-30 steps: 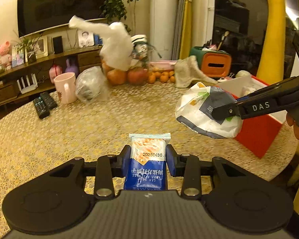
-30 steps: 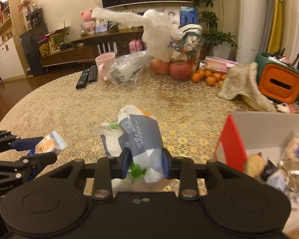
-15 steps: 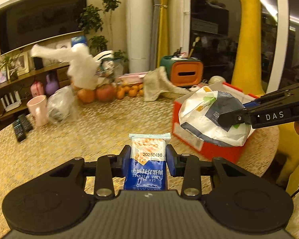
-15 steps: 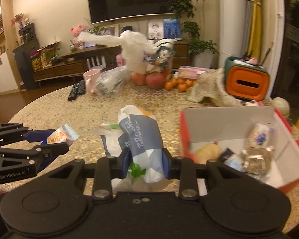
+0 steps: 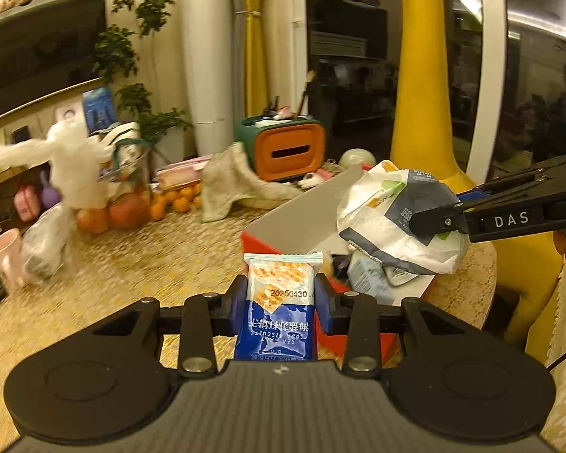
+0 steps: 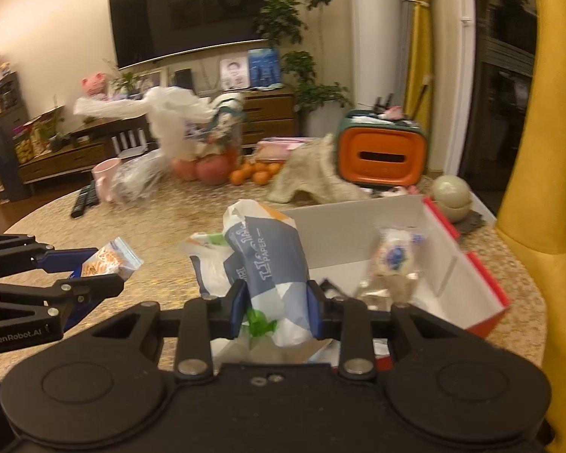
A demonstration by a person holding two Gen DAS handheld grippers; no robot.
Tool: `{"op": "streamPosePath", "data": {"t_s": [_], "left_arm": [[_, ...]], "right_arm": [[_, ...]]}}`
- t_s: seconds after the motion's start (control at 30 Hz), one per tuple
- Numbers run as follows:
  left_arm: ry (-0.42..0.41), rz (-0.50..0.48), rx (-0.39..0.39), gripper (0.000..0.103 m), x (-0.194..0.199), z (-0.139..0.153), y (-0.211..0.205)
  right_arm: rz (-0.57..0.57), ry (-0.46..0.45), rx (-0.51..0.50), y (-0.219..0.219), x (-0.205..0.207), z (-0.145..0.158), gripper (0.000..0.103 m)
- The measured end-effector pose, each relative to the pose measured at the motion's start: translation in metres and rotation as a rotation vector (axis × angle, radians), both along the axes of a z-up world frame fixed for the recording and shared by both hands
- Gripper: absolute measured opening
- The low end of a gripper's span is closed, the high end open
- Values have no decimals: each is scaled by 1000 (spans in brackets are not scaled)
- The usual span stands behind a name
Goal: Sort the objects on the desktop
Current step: 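Carry the biscuit pack and tissue pack with both tools into the shoebox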
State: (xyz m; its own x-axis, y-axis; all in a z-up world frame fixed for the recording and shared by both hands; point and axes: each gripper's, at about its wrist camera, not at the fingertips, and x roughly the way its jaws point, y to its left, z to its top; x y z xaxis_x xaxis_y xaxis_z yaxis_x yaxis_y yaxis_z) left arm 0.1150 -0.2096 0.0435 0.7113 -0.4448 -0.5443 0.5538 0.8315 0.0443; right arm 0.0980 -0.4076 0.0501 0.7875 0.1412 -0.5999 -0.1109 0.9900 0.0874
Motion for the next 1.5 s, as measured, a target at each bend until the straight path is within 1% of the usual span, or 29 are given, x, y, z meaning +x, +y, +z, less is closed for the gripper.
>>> {"op": "streamPosePath", "data": {"t_s": [0.2, 0.4, 0.7, 0.83, 1.1, 1.23, 1.43, 1.5], "left_arm": [[-5, -50, 26, 36, 13, -2, -37], [-2, -90, 65, 36, 29, -11, -72], [30, -100, 99, 36, 57, -30, -103], [58, -96, 112, 36, 72, -41, -113], [88, -107, 153, 36, 88, -61, -126], [109, -118, 158, 36, 94, -66, -130], [136, -121, 153, 36, 104, -69, -136], [164, -123, 147, 36, 108, -72, -137]], "right_arm": [[-61, 9, -13, -31, 10, -5, 32], [-127, 19, -18, -63, 22, -13, 32], [-186, 63, -16, -90, 39, -35, 32], [-191, 78, -17, -95, 44, -43, 32], [-176, 72, -31, -93, 59, -51, 31], [-161, 82, -22, -91, 66, -53, 29], [-149, 106, -37, -84, 71, -65, 28], [-147, 110, -41, -83, 73, -67, 28]]}}
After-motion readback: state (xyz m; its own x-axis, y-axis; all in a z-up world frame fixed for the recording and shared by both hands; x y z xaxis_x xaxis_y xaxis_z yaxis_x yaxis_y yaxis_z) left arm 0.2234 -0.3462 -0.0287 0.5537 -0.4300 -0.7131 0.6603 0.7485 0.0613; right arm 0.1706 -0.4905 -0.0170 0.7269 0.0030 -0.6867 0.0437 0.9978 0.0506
